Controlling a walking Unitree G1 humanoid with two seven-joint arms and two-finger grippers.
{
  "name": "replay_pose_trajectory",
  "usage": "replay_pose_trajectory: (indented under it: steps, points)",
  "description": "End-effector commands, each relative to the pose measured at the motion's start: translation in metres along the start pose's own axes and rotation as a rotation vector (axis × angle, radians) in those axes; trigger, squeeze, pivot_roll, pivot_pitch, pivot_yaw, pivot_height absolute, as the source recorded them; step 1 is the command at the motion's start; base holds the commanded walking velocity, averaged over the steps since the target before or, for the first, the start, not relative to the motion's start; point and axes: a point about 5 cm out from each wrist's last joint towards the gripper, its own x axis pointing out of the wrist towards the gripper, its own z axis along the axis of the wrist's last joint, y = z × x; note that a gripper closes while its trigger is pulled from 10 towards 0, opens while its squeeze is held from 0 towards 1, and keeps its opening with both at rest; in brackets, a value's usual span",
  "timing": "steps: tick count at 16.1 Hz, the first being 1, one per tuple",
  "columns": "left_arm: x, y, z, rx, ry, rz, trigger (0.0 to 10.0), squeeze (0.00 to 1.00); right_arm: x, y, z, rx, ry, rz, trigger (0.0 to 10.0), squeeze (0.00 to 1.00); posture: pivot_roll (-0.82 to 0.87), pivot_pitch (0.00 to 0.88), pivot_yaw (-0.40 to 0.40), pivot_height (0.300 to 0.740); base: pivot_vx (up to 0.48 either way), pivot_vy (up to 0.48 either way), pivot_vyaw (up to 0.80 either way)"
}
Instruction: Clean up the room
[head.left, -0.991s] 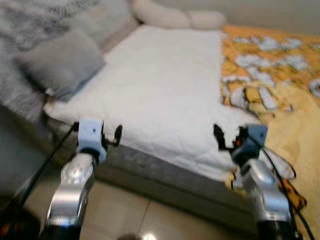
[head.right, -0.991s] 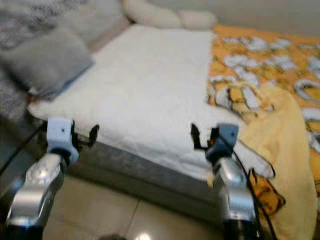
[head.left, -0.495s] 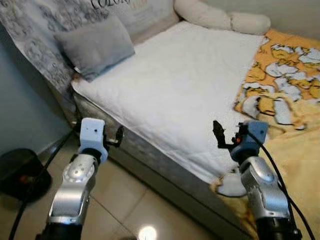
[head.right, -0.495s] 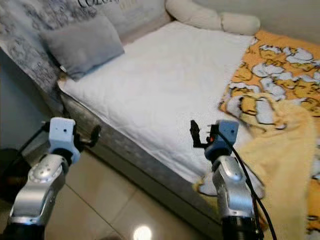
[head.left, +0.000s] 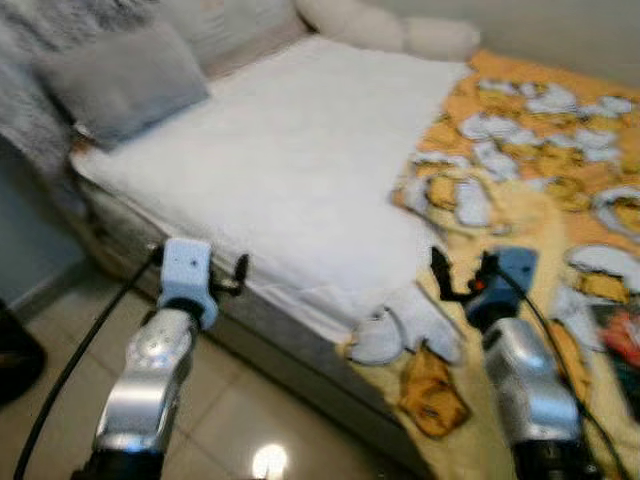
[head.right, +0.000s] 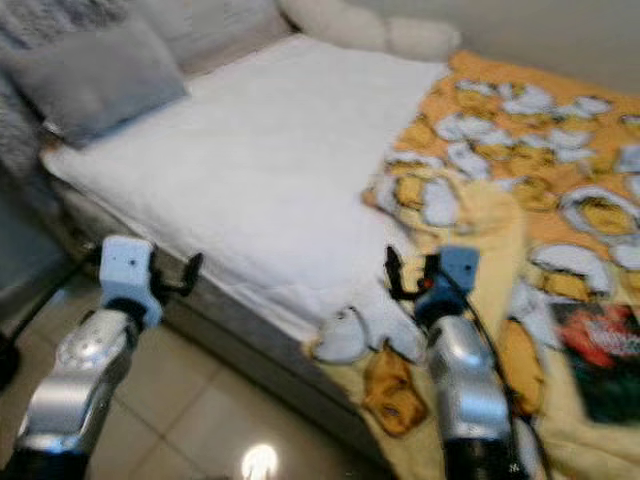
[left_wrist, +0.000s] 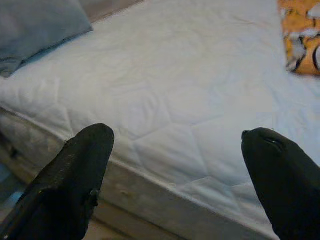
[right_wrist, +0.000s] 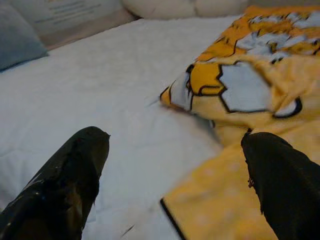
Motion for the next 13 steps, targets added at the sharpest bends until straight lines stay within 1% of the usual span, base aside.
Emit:
replay_pose_trajectory:
  steps: [1,7,10,13]
  points:
    - [0.0012,0.0004,0.0056,0.008,-0.021,0.002,10.0,1.00,0.0002,0.0016,-0.0008,-0.012,0.007,0.010,10.0,1.00,-0.01,0.000,0.032,0.740,0.000,-0.401,0.00]
    - [0.0009,-0.0008,0.0052,0.012,-0.019,-0.004,10.0,1.00,0.0000,0.0057,-0.0036,0.010,0.025,0.030,10.0,1.00,-0.01,0.000,0.033,0.740,0.000,-0.399,0.00]
    - [0.0008,-0.0009,0.0050,0.010,-0.018,-0.004,10.0,1.00,-0.0003,0.0065,-0.0029,-0.016,0.019,0.037,10.0,1.00,-0.01,0.000,0.035,0.740,0.000,-0.398,0.00]
    - [0.0005,-0.0011,0.0050,0.010,-0.018,-0.005,10.0,1.00,-0.0007,0.0077,-0.0031,-0.023,0.020,0.048,10.0,1.00,-0.01,0.000,0.035,0.740,0.000,-0.399,0.00]
